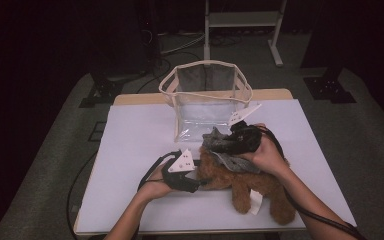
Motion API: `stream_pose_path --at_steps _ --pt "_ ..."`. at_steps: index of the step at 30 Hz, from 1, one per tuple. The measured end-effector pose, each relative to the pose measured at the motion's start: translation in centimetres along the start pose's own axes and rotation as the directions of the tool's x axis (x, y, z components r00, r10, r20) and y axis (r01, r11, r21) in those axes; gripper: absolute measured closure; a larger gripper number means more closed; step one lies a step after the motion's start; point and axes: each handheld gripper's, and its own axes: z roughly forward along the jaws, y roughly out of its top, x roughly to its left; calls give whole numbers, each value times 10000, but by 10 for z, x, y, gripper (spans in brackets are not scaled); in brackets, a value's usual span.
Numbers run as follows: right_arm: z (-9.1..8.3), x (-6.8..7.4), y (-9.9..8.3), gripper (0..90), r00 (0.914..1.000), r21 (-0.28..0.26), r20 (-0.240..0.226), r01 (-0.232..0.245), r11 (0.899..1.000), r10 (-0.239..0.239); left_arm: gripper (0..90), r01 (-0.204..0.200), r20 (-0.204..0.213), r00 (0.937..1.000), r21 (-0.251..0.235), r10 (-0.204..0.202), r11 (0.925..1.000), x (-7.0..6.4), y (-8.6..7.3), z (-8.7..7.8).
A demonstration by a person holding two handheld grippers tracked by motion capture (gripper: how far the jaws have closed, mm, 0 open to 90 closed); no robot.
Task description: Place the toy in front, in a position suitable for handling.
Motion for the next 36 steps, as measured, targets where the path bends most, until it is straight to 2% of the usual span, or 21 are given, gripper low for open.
stream_pose_path --at_steps 4,5,6,7,10,11,13,14,15,16,17,20,22,24,25,26,28,32,36 --pt "-12 -7 -3 711 9994 40 305 -165 9999 164 392 -145 85 9999 137 144 9998 0 -1 -1" --pt "-20 -14 -7 711 9978 141 563 -368 9992 359 390 -161 76 9998 132 160 9998 1 -1 -2" --pt "-20 -14 -7 711 9978 141 563 -368 9992 359 385 -161 76 9998 132 160 9998 1 -1 -2" --pt "-26 -19 -13 711 9956 311 756 -575 9979 550 378 -148 76 9999 104 147 9998 2 0 -3" --pt "-28 -20 -20 712 9953 533 755 -655 9964 614 352 7 60 10000 -84 -7 10000 4 2 -6" --pt "-25 -16 -26 714 9968 746 577 -597 9954 555 343 -18 11 10000 -326 19 9995 8 8 -11" --pt "-21 -9 -31 716 9978 810 103 -655 9946 649 314 -18 -38 10000 -429 17 9991 9 11 -12" --pt "-19 -5 -32 716 9977 838 -181 -642 9944 660 307 -95 -51 9999 -514 92 9986 10 18 -10" --pt "-19 -5 -32 716 9977 838 -181 -642 9944 660 305 -95 -51 9999 -514 92 9986 10 18 -10" --pt "-17 0 -33 716 9969 885 -412 -627 9941 665 305 -141 -4 9999 -455 141 9989 10 20 -8" --pt "-17 6 -34 715 9967 868 -632 -451 9952 506 305 -305 224 9993 -125 308 9995 9 21 -2" --pt "-23 7 -35 715 9977 770 -500 -425 9961 464 305 -261 421 9988 10 261 9997 7 17 3" --pt "-40 -2 -40 714 9981 543 22 -612 9966 612 305 -222 490 9986 29 221 9997 5 12 3" --pt "-46 -6 -42 714 9971 464 168 -751 9961 744 305 -130 473 9988 -7 130 9999 5 11 2" --pt "-55 -11 -48 714 9946 486 579 -888 9949 859 305 -88 477 9988 -10 88 10000 5 10 1" --pt "-57 -13 -51 714 9937 404 554 -994 9942 971 303 -148 478 9987 -40 150 9999 7 10 -1" --pt "-56 -13 -58 714 9931 471 510 -1082 9930 1057 295 -167 470 9988 -30 168 9999 7 11 -2" --pt "-42 -6 -67 716 9936 467 -84 -1123 9926 1128 274 -79 629 9980 -329 100 9994 9 19 -5" --pt "-32 9 -66 716 9972 488 -283 -676 9965 691 269 -143 773 9969 -277 164 9995 10 24 -1"
